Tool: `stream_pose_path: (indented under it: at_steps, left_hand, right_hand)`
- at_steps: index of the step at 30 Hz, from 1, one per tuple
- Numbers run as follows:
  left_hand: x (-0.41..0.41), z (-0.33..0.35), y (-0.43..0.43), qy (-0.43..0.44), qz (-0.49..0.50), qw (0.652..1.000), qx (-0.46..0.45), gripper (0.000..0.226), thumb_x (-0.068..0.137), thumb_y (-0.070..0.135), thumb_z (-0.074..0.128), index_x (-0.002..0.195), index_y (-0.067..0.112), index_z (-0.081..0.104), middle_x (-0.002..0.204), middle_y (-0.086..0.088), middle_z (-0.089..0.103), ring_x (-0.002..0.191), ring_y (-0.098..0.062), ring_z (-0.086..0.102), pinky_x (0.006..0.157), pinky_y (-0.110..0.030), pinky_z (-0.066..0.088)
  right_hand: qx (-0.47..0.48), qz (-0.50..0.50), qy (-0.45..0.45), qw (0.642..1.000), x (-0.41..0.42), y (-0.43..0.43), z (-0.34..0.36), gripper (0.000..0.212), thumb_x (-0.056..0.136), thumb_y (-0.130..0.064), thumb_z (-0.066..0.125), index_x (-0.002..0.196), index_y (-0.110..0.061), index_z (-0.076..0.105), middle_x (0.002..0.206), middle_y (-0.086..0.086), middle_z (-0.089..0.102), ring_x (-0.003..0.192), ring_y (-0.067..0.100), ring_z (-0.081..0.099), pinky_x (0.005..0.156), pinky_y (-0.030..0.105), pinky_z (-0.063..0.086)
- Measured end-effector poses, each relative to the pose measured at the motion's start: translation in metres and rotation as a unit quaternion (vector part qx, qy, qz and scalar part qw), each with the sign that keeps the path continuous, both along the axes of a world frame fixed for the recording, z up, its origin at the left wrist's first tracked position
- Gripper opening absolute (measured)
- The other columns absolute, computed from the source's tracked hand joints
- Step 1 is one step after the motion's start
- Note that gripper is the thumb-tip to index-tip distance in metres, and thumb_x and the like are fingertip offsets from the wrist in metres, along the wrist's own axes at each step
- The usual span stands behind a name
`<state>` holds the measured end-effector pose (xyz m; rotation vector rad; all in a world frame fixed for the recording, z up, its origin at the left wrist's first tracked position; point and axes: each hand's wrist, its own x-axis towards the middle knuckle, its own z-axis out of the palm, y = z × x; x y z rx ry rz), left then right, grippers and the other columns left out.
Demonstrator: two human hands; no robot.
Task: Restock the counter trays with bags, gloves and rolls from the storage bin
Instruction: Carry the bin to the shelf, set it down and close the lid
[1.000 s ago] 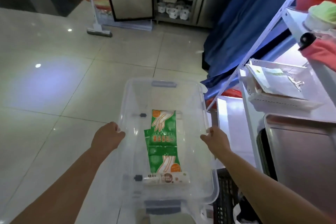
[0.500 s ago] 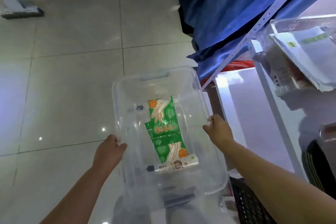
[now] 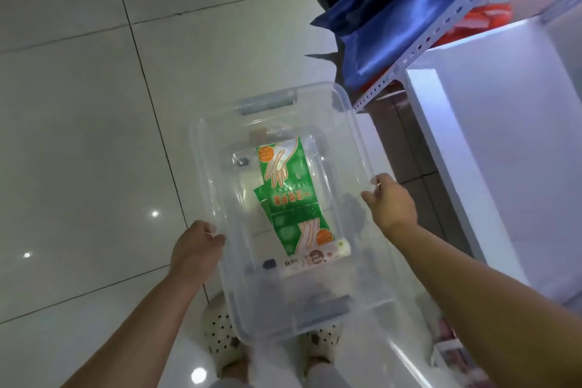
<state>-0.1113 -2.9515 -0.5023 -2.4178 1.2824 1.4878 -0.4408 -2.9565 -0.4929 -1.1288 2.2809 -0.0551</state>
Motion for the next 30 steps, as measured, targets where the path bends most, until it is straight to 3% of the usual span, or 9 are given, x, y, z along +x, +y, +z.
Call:
stream_pose_path:
  at_steps: [4, 10, 14, 16, 19, 24, 27, 30]
  left_hand:
    - [-0.005, -0.036, -0.001, -0.002, -0.008, 1.0, -0.016, 0.011, 0.081, 0.019, 0.059, 0.089, 0.019, 0.05, 0.075, -0.004, 0.065, 0.069, -0.018, 0.061, 0.055, -0.027, 0.04]
    - [-0.013, -0.045, 0.0, 0.0, -0.037, 0.999, -0.016, 0.009, 0.083, 0.015, 0.057, 0.086, 0.017, 0.049, 0.079, -0.005, 0.063, 0.073, -0.023, 0.061, 0.059, -0.029, 0.042]
    - [-0.017, -0.026, -0.007, -0.046, -0.084, 0.995, -0.008, 0.027, 0.085, 0.016, 0.054, 0.111, 0.007, 0.051, 0.1, -0.004, 0.059, 0.084, -0.022, 0.054, 0.068, -0.029, 0.036]
    - [-0.02, -0.004, -0.013, -0.062, -0.133, 0.989, -0.024, 0.033, 0.086, 0.017, 0.053, 0.117, 0.007, 0.05, 0.114, -0.01, 0.06, 0.093, -0.025, 0.056, 0.072, -0.03, 0.037]
    - [-0.033, 0.036, -0.027, -0.063, -0.258, 0.963, -0.035, 0.033, 0.088, 0.022, 0.048, 0.12, 0.014, 0.05, 0.124, -0.007, 0.056, 0.105, -0.024, 0.056, 0.078, -0.031, 0.04]
    - [-0.071, 0.124, -0.054, -0.037, -0.397, 0.912, -0.099, 0.027, 0.088, 0.023, 0.05, 0.114, 0.018, 0.056, 0.118, -0.004, 0.06, 0.098, -0.023, 0.06, 0.072, -0.029, 0.04]
    - [-0.098, 0.173, -0.061, -0.02, -0.449, 0.879, -0.158, 0.024, 0.086, 0.021, 0.055, 0.109, 0.016, 0.06, 0.11, -0.007, 0.066, 0.095, -0.028, 0.063, 0.073, -0.033, 0.045]
    - [-0.123, 0.212, -0.06, -0.011, -0.499, 0.849, -0.173, 0.027, 0.086, 0.023, 0.056, 0.112, 0.017, 0.06, 0.112, -0.006, 0.066, 0.097, -0.03, 0.062, 0.077, -0.034, 0.049]
  right_hand:
    - [0.011, -0.008, 0.005, 1.0, -0.001, -0.009, -0.039, 0.03, 0.089, -0.027, 0.059, 0.115, -0.012, 0.053, 0.076, 0.002, 0.058, 0.067, 0.022, 0.052, 0.062, 0.028, 0.037]
    - [0.015, -0.025, 0.012, 0.999, -0.004, -0.009, -0.058, 0.032, 0.09, -0.026, 0.059, 0.119, -0.012, 0.053, 0.073, -0.002, 0.057, 0.068, 0.02, 0.053, 0.062, 0.027, 0.038]
    - [0.041, -0.026, -0.001, 0.999, -0.004, -0.008, -0.04, 0.037, 0.091, -0.02, 0.056, 0.127, -0.012, 0.051, 0.11, 0.008, 0.065, 0.096, 0.027, 0.061, 0.076, 0.031, 0.046]
    - [0.039, -0.018, 0.008, 0.999, -0.005, 0.0, -0.017, 0.033, 0.091, -0.019, 0.054, 0.123, -0.013, 0.054, 0.12, 0.008, 0.062, 0.101, 0.026, 0.06, 0.079, 0.033, 0.047]
    - [0.005, -0.039, 0.014, 0.999, -0.003, 0.019, 0.031, 0.024, 0.091, -0.018, 0.054, 0.114, -0.014, 0.06, 0.114, 0.005, 0.063, 0.093, 0.021, 0.06, 0.078, 0.034, 0.051]
    - [-0.074, -0.152, 0.028, 0.985, -0.011, 0.083, 0.144, 0.015, 0.091, -0.017, 0.054, 0.1, -0.018, 0.066, 0.099, -0.001, 0.065, 0.079, 0.01, 0.054, 0.07, 0.024, 0.042]
    - [-0.118, -0.226, 0.091, 0.963, -0.021, 0.131, 0.212, 0.013, 0.091, -0.019, 0.053, 0.095, -0.021, 0.066, 0.089, -0.011, 0.059, 0.077, 0.006, 0.053, 0.062, 0.011, 0.035]
    - [-0.158, -0.285, 0.175, 0.929, -0.032, 0.176, 0.267, 0.013, 0.089, -0.021, 0.053, 0.091, -0.022, 0.065, 0.079, -0.02, 0.051, 0.076, 0.007, 0.05, 0.059, 0.019, 0.034]
